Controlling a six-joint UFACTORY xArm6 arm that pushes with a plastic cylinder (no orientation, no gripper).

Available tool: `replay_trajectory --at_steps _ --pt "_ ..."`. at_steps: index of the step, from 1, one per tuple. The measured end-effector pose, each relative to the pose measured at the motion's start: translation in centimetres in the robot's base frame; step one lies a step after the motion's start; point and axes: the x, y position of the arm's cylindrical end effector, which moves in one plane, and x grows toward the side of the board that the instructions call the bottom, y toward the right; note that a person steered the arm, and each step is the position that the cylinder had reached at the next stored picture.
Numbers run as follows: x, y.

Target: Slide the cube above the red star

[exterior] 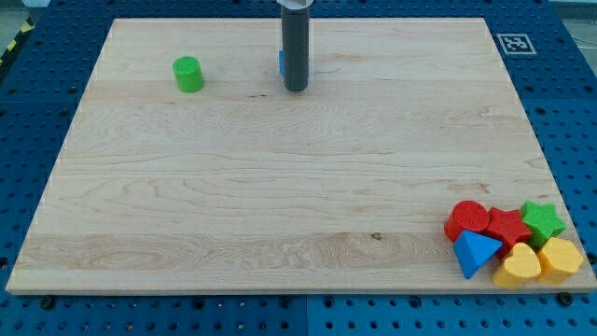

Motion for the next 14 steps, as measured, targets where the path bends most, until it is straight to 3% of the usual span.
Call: replay_trajectory --at_steps 2,4,6,8,11,14 --pt "-2.2 0.0" --pt "-4.8 -4.6" --pt "-9.1 -3.4" --pt "-7.6 3.0" --pt "4.0 11.3" --pt "-3.8 10.8"
